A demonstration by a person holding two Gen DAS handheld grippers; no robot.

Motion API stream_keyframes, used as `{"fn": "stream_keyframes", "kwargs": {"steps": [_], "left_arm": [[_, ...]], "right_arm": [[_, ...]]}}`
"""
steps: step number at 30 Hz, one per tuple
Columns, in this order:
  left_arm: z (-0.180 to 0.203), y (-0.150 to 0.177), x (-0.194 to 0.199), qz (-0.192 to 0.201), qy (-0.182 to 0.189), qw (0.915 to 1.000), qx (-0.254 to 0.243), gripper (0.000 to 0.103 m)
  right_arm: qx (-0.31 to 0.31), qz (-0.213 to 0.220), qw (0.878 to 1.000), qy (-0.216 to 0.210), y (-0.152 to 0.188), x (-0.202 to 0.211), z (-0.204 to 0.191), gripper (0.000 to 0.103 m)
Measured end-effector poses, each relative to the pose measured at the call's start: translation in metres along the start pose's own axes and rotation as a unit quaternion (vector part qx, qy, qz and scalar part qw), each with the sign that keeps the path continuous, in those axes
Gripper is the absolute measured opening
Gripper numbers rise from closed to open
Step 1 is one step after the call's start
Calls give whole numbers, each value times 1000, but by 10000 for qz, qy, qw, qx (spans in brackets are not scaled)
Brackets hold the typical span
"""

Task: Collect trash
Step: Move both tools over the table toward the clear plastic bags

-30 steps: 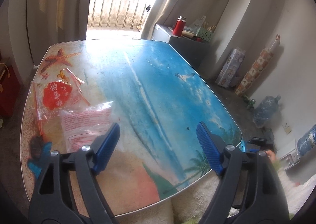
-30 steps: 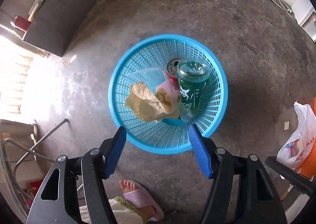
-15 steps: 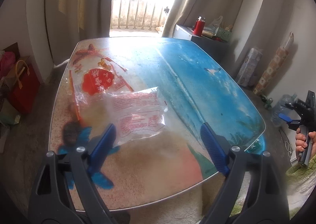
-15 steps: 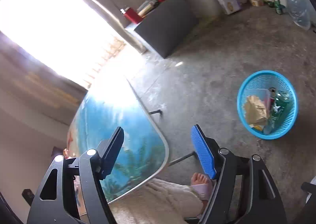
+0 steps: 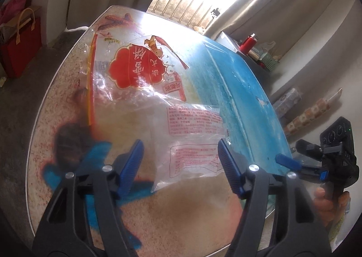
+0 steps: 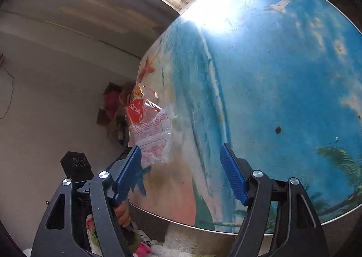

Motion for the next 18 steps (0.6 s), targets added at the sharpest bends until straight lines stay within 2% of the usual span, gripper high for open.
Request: {"fn": "stream_keyframes", "kwargs": {"steps": [5, 9, 13, 15, 18], "left_arm": [[1, 9, -12, -326, 667, 9968, 284, 56], [19, 25, -13, -548, 1116, 9919, 248, 56], [43, 50, -17, -942, 1544, 9834, 117, 56], [55, 64, -18, -1181, 1662, 9790, -2, 56], [69, 75, -10, -1328, 1567, 9780, -372, 58]], "right_arm": [[-36, -425, 9991, -21, -6, -39, -13, 70], [-13, -571, 9984, -54, -2, -42, -15, 70], [-66, -654, 9976, -198, 2, -38, -10, 70], [-144, -616, 9978, -195, 2, -33, -4, 70], [-270, -449, 9986, -94, 1, -19, 9, 70]]}}
Point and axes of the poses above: each gripper's, at about its wrist camera, not at the fingertips, and x roughly against the way its jaws point, z to its right, y to its underside, the point moved 2 cm from there along -x, roughly the way its jaws point, and after that the axes turned 14 degrees about y, right-handed, at the moved point
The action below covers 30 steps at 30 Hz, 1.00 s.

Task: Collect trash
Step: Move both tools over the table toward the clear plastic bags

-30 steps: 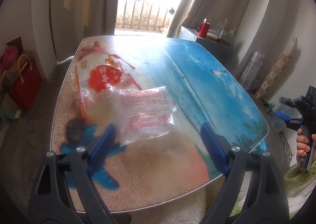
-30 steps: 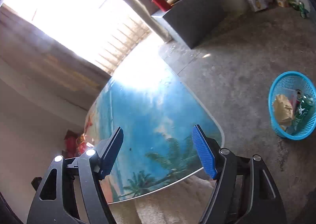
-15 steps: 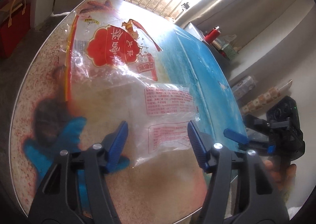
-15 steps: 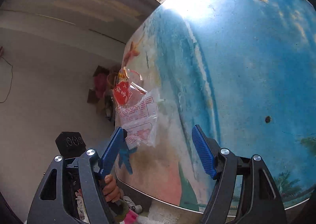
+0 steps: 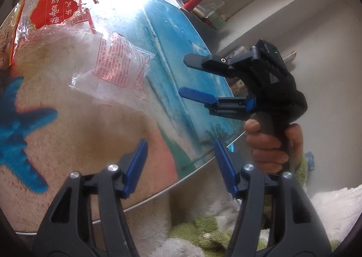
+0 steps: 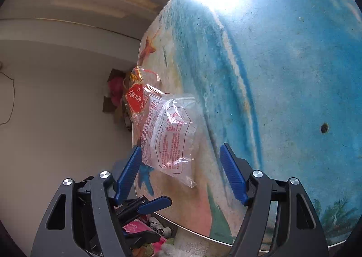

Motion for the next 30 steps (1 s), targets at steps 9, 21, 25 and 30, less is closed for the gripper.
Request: {"fn": "stream_keyframes", "kwargs": {"steps": [9, 21, 25, 30], "left_arm": [[13, -53, 30, 842, -1525, 9805, -914, 85], [-67, -98, -9, 424, -1549, 9854, 557, 71], [-60, -91, -12, 380, -1628, 9849, 450, 62], [-46, -83, -21, 236, -2065, 9781, -80, 53]], "right_arm": [[-337, 180, 9993, 47, 13, 21, 30, 70], [-239, 189, 9995, 56, 22, 17, 29, 70], [-280, 175, 9994, 49, 22, 16, 32, 70], [-235, 224, 9994, 120, 24, 16, 31, 70]]}}
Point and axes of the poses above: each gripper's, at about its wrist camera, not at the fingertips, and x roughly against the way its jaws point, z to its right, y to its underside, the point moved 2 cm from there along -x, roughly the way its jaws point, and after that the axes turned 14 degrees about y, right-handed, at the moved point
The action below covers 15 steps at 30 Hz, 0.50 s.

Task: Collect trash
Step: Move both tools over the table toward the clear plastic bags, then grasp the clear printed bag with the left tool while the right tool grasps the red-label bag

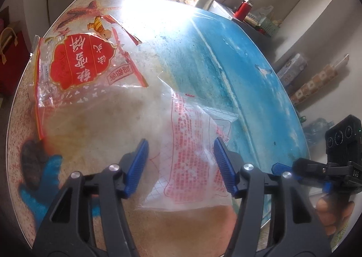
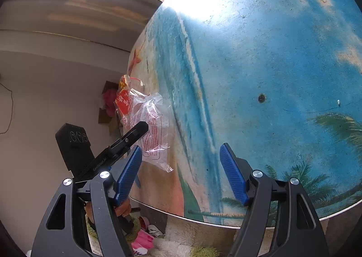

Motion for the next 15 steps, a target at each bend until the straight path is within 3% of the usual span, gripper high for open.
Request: {"fn": "stream_keyframes", "kwargs": {"steps": [3, 6, 11, 15], "left_arm": [[6, 7, 0, -38, -255, 9992, -316, 37], [8, 14, 1, -90, -329, 9982, -496, 29], [8, 31, 16, -54, -475, 9960, -754, 25], [-2, 46, 34, 64, -490, 9968, -624, 22]], "right_arm": [[28, 35, 10000, 73, 1, 3, -1, 70], [85, 69, 9998, 140, 1, 6, -4, 70], [384, 138, 9988, 266, -8, 11, -25, 70], [778, 179, 9964, 288, -23, 9, -57, 70]]}}
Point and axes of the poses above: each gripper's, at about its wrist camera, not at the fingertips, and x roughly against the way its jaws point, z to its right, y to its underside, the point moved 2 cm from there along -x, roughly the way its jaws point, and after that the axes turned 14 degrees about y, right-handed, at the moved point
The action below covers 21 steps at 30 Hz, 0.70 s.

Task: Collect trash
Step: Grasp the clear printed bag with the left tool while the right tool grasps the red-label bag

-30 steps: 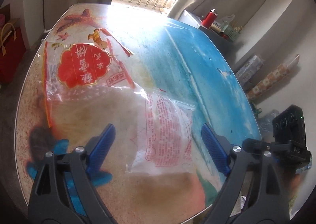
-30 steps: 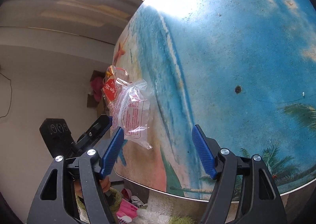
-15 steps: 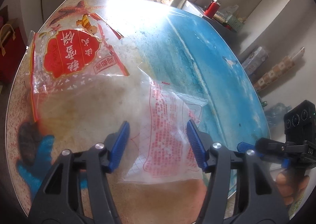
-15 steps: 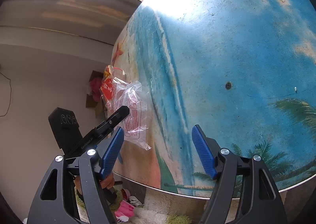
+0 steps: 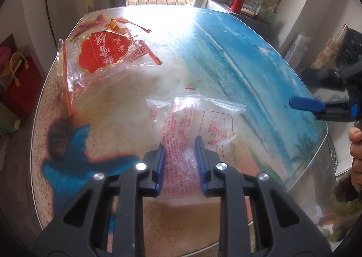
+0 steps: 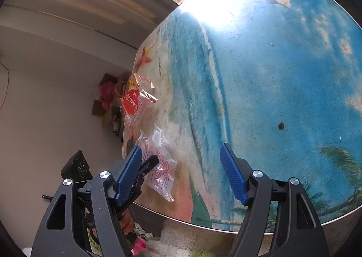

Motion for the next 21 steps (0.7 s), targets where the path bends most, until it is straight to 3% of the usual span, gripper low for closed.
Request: {"fn": "stream_keyframes", "kwargs": {"steps": [9, 18, 21], "left_arm": [[-30, 30, 38, 272, -135, 9985, 447, 20], [-49, 39, 56, 381, -213, 9967, 690, 19], [-49, 40, 54, 407, -189, 9963, 727, 19]], "right_arm": [[796, -225, 9965, -149, -62, -56, -93, 71], [1286, -281, 9893, 626, -102, -139, -148, 70], [1541, -347, 9833, 902, -101, -160, -156, 59]]}}
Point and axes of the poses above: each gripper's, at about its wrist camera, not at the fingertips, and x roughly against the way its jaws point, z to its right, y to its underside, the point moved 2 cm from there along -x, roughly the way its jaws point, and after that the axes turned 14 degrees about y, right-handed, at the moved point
